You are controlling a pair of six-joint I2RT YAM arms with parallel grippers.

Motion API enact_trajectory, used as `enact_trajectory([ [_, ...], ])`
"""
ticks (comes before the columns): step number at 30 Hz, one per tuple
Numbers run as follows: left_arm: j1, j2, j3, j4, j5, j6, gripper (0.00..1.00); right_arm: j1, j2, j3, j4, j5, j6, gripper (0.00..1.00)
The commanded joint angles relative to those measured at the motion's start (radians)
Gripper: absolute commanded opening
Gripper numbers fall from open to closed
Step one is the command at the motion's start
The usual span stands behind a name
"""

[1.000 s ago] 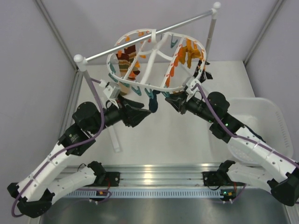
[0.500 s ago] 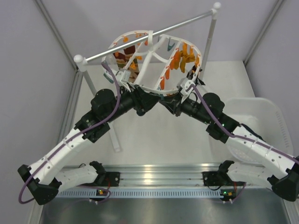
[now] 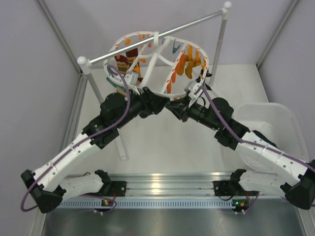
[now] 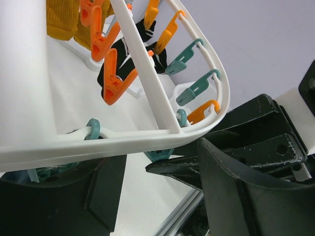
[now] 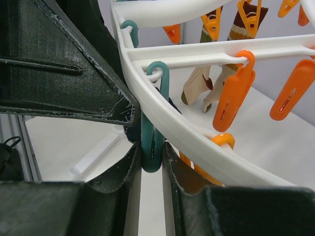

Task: Clip the socks to the hanger
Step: Open the clamp at the hanger.

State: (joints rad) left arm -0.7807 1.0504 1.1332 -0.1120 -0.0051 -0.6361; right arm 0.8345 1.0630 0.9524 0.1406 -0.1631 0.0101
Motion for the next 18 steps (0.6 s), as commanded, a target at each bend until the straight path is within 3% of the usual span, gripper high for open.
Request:
enact_trajectory([
  [1,-0.002,0.014,0.026,0.077,-0.033,-0.017,0.63,0.038,-0.003,0.036,0.062,-0.019,0.022,0.0],
  [7,-0.002,0.023,0.02,0.074,-0.049,0.007,0.57,0.041,-0.006,0.031,0.07,-0.018,0.034,0.0],
  [18,-0.006,0.03,0.01,0.075,-0.072,0.107,0.59,0.041,-0.015,0.02,0.094,-0.042,0.037,0.0],
])
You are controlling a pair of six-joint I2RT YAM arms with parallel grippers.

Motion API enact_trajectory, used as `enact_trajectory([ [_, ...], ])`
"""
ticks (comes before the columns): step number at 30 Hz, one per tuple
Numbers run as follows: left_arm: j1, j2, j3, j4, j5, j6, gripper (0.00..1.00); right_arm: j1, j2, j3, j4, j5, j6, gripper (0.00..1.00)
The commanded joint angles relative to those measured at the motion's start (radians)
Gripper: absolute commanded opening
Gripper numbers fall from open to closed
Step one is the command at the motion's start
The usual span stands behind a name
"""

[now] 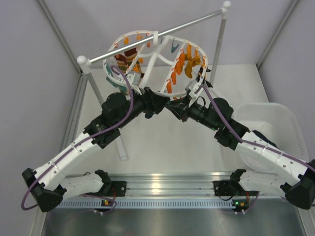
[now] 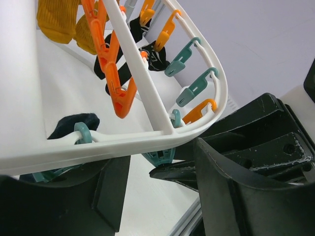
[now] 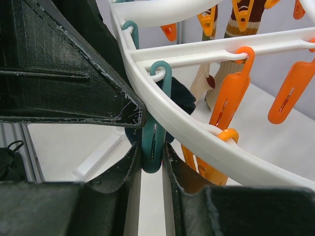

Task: Clip the socks to the hanger
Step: Open the clamp at the hanger.

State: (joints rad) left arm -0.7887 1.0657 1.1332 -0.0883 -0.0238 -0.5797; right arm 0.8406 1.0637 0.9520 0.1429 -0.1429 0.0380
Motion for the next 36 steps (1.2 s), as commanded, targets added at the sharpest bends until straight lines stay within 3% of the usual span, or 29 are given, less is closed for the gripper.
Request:
enact_trajectory([
  [1,0.002,0.011,0.008,0.056,-0.05,0.058,0.59,0.035,-0.016,0.021,0.093,-0.063,0.01,0.0],
  [10,0.002,0.013,0.005,0.053,-0.057,0.106,0.65,0.035,-0.019,0.016,0.093,-0.055,0.003,0.0],
  [22,0.011,0.057,0.096,0.019,-0.149,-0.083,0.61,0.055,-0.03,-0.019,0.112,-0.015,-0.077,0.0],
  [36,0.017,0.002,0.033,0.111,-0.189,-0.16,0.67,0.078,-0.031,-0.084,0.138,0.039,-0.095,0.0],
])
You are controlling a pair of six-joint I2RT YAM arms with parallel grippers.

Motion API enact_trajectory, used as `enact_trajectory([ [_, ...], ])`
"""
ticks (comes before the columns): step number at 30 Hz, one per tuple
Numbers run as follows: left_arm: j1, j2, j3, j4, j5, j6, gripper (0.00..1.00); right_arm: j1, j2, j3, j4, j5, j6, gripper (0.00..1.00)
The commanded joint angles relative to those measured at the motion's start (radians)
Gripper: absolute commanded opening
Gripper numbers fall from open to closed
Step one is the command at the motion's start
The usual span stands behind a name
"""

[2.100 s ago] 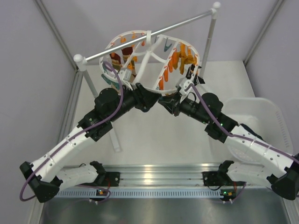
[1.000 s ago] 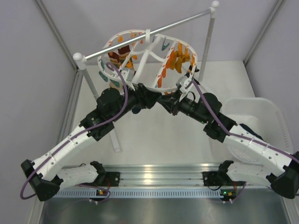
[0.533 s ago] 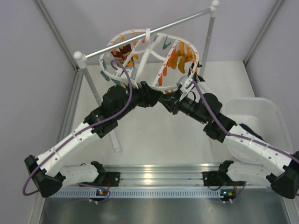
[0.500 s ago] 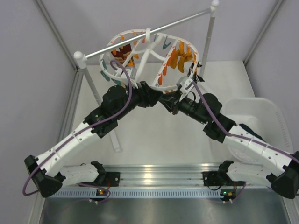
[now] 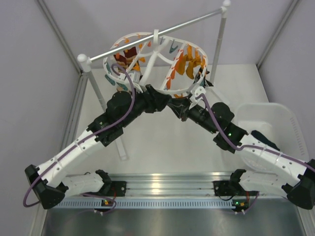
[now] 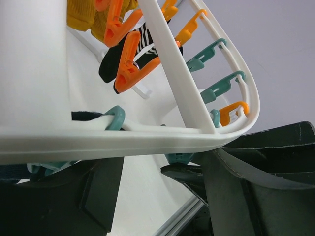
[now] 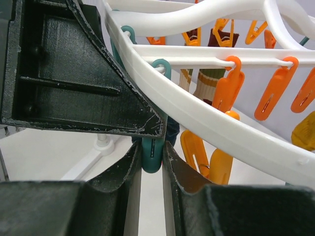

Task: Clip the socks to the hanger
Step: Open the clamp at the hanger.

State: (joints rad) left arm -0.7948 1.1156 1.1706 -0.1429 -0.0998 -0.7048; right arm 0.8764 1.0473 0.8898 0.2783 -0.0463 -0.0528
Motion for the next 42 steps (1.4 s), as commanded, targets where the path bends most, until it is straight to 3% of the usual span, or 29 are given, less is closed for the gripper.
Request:
enact_trajectory([
  [1,0.023,-0.056,-0.02,0.19,-0.115,-0.032,0.68,0.042,-0.013,-0.023,0.002,-0.061,-0.002,0.0],
  [5,0.022,-0.082,-0.084,0.281,-0.106,-0.016,0.7,0.049,-0.009,-0.034,0.009,-0.072,-0.005,0.0],
  [14,0.022,-0.088,-0.109,0.39,-0.106,0.027,0.59,0.061,0.005,-0.046,0.024,-0.089,-0.041,0.0],
  [21,0.022,-0.083,-0.114,0.394,-0.113,0.021,0.26,0.064,0.011,-0.048,0.015,-0.098,-0.047,0.0],
  [22,0.022,-0.085,-0.115,0.385,-0.112,0.021,0.17,0.064,0.008,-0.043,0.0,-0.096,-0.05,0.02],
  [23,0.023,-0.083,-0.115,0.381,-0.112,0.021,0.13,0.064,0.005,-0.043,-0.011,-0.095,-0.053,0.19],
  [26,0.023,-0.086,-0.123,0.364,-0.107,0.021,0.0,0.061,-0.015,-0.028,-0.089,-0.083,-0.058,0.44],
  [32,0.023,-0.091,-0.137,0.359,-0.11,0.039,0.0,0.061,-0.099,-0.063,-0.247,-0.092,-0.035,0.69],
  [35,0.023,-0.091,-0.14,0.35,-0.106,0.051,0.0,0.046,-0.132,-0.066,-0.303,-0.086,-0.035,0.78],
  [42,0.025,-0.096,-0.155,0.338,-0.094,0.064,0.0,-0.092,-0.158,-0.015,-0.496,-0.122,0.028,0.88],
])
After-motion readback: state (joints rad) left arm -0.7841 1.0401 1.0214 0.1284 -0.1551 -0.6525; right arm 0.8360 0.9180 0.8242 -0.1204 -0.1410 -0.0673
